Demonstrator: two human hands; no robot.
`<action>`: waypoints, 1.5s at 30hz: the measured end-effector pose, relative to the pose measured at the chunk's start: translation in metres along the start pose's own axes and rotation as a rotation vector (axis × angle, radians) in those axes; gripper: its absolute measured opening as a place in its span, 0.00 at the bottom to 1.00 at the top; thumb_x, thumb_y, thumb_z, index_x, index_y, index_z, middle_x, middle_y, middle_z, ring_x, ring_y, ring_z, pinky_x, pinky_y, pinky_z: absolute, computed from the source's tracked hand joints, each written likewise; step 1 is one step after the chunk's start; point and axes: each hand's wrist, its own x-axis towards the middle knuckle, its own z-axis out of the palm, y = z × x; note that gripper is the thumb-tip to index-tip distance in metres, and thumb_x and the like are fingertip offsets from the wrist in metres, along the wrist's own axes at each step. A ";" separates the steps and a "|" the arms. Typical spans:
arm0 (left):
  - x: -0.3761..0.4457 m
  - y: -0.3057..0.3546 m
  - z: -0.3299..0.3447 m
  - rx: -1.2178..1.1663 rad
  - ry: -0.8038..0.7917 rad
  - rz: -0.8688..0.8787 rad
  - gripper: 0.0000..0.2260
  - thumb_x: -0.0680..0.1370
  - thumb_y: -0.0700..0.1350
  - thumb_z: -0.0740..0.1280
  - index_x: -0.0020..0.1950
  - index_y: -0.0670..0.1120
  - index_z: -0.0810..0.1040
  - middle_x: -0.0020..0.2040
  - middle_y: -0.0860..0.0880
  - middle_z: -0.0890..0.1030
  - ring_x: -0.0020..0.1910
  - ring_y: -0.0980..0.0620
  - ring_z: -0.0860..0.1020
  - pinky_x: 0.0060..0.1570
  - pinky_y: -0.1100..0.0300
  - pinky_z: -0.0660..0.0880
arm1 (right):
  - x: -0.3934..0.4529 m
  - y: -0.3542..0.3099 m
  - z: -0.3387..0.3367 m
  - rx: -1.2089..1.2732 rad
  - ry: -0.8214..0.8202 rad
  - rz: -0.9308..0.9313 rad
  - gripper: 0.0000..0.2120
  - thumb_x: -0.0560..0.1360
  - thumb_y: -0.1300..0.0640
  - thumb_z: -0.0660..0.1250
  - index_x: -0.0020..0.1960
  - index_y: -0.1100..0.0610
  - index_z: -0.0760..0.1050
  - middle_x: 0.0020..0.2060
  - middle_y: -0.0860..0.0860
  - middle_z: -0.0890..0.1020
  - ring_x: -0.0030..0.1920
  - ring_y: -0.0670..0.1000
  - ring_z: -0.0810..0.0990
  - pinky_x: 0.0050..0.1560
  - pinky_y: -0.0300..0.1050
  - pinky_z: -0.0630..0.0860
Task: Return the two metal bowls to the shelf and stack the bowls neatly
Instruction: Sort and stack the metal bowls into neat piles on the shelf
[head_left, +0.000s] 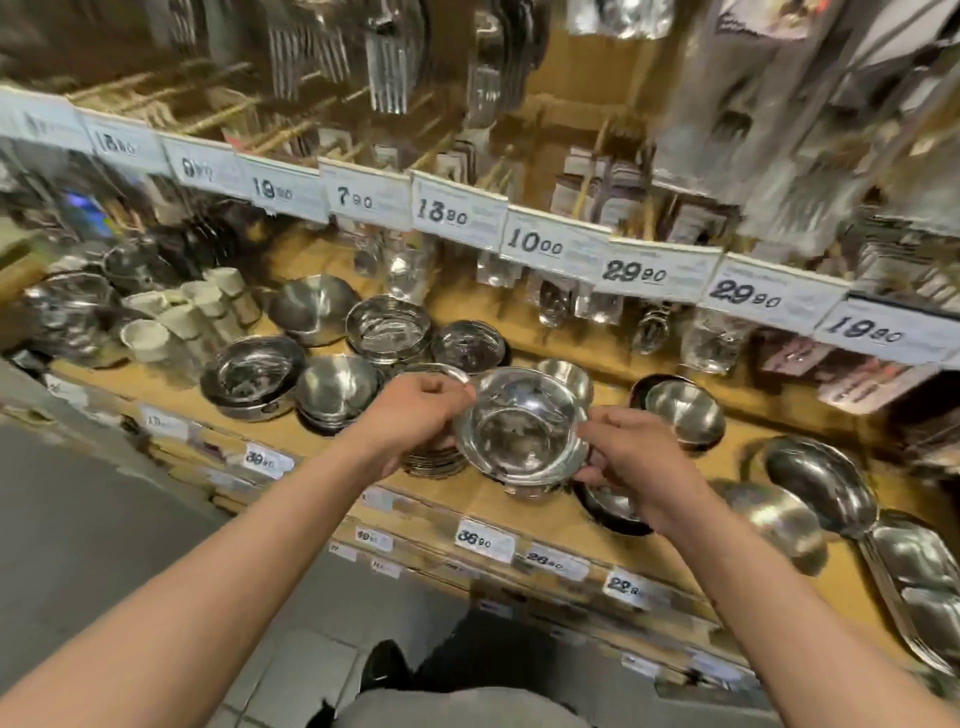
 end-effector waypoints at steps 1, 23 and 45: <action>0.005 -0.004 -0.014 0.038 0.005 0.011 0.07 0.80 0.44 0.70 0.46 0.41 0.81 0.35 0.46 0.77 0.33 0.51 0.74 0.37 0.58 0.73 | 0.005 -0.004 0.016 0.000 -0.007 0.012 0.13 0.78 0.62 0.71 0.61 0.64 0.79 0.52 0.56 0.85 0.40 0.50 0.84 0.38 0.43 0.82; 0.087 -0.031 -0.096 0.420 0.122 0.036 0.06 0.80 0.44 0.67 0.46 0.47 0.82 0.49 0.46 0.85 0.47 0.47 0.82 0.50 0.55 0.79 | 0.060 0.004 0.144 -0.258 0.241 -0.128 0.21 0.75 0.63 0.70 0.57 0.37 0.80 0.37 0.31 0.79 0.38 0.34 0.76 0.40 0.33 0.73; 0.099 -0.050 -0.096 0.445 0.095 0.134 0.05 0.80 0.41 0.68 0.51 0.47 0.84 0.39 0.52 0.80 0.41 0.51 0.78 0.44 0.61 0.73 | 0.064 0.021 0.151 -0.508 0.379 -0.173 0.13 0.73 0.63 0.72 0.42 0.44 0.80 0.33 0.46 0.84 0.35 0.45 0.79 0.33 0.31 0.69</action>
